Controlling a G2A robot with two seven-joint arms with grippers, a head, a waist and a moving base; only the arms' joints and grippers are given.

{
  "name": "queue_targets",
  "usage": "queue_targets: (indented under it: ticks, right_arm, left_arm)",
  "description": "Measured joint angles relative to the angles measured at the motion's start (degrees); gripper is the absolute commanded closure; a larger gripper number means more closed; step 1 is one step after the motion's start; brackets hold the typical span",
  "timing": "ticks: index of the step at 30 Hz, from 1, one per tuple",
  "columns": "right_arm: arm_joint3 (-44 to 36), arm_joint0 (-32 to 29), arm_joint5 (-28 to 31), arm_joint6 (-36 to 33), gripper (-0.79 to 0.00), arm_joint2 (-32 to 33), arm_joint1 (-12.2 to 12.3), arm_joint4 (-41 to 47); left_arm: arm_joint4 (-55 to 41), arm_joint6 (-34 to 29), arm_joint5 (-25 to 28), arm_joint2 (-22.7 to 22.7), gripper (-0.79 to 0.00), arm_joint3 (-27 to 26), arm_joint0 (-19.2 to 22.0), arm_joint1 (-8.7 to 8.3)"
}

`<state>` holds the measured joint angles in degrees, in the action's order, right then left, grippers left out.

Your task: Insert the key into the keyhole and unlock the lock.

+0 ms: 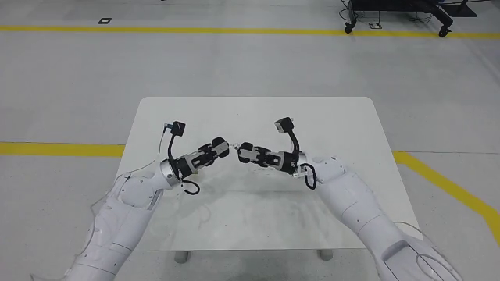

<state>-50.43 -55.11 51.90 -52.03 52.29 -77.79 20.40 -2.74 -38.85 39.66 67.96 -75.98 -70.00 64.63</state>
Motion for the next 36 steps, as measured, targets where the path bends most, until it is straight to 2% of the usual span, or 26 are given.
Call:
queue_targets:
  ticks: [6, 10, 16, 18, 23, 32, 33, 34, 36]
  right_arm:
    - [1.08, 0.65, -0.75, 1.37, -0.308, -0.49, -0.18, -1.11]
    - [1.76, 1.06, -0.9, 1.86, -0.265, -0.87, -0.36, -1.3]
    - [2.44, 1.51, -0.61, 1.45, -0.148, -1.24, -0.53, -0.4]
    - [2.69, 1.7, -0.61, 1.43, -0.062, -1.32, -0.56, -0.4]
    - [3.0, 1.99, -0.71, 1.3, 0.0, -1.68, -0.71, -0.18]
    - [3.31, 2.35, -0.79, 0.89, 0.0, -2.06, -0.8, -0.11]
    - [3.31, 2.33, -0.76, 0.85, 0.0, -2.09, -0.8, -0.12]
    - [3.33, 2.3, -0.74, 0.8, 0.0, -2.1, -0.8, -0.1]
    - [3.46, 2.21, -0.54, 0.74, 0.0, -2.02, -0.76, 0.14]
  left_arm:
    - [-0.26, -0.7, -0.21, -0.34, 0.0, 0.05, 0.2, -0.06]
    - [-0.38, -0.91, -0.26, -0.62, 0.0, 0.16, 0.35, -0.07]
    - [-0.22, -0.9, -0.32, -0.91, 0.0, 0.24, 0.47, -0.1]
    - [0.05, -0.89, -0.43, -1.05, 0.0, 0.25, 0.52, -0.11]
    - [0.64, -0.8, -0.56, -1.41, 0.0, 0.15, 0.59, -0.12]
    - [0.72, -0.8, -0.68, -1.58, 0.0, 0.05, 0.59, -0.22]
    - [0.65, -0.8, -0.67, -1.59, -0.65, 0.05, 0.59, -0.23]
    - [0.55, -0.78, -0.66, -1.59, -0.785, 0.06, 0.59, -0.24]
    - [0.21, -0.72, -0.63, -1.56, -0.785, 0.08, 0.58, -0.26]
